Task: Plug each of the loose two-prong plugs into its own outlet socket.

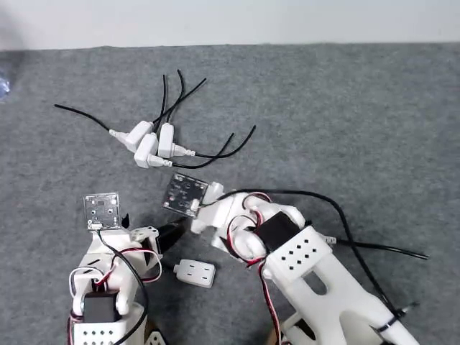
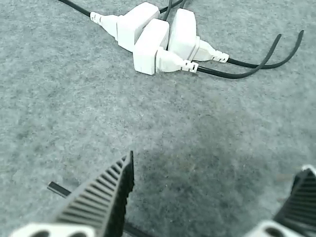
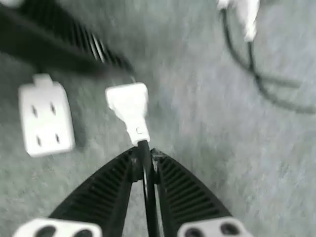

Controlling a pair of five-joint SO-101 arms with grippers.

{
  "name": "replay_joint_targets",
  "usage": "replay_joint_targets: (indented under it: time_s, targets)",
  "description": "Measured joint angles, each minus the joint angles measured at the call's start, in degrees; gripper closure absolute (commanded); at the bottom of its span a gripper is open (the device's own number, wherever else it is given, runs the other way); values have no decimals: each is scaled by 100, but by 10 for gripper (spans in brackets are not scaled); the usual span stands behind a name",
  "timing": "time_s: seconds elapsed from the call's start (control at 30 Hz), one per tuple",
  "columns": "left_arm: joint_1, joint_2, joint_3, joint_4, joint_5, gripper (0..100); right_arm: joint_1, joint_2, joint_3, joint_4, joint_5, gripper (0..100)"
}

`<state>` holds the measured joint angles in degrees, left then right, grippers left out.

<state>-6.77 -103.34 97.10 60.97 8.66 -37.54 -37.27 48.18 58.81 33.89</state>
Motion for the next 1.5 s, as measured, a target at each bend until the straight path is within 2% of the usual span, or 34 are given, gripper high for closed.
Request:
replay_joint_targets:
  time_s: [0.13,0.27,0.33,0.6,0.83,1.0,1.2,1.5]
  targets:
    - [-18,0,0,0,0,542,589,0,615,-114,273,963]
    - [-9,0,0,0,0,542,1011,0,1037,-105,396,779]
    - [-9,0,0,0,0,542,1064,0,1143,-53,396,747]
    - [-9,0,0,0,0,542,967,0,1187,88,396,746]
    - [-9,0,0,0,-9,542,9,176,1178,-53,44,746]
    - [-9,0,0,0,-9,542,-35,1345,1055,-589,-229,746]
    - [-9,0,0,0,-9,542,-44,2242,334,-668,-237,746]
    - [-9,0,0,0,-9,542,308,2866,-431,-35,343,747]
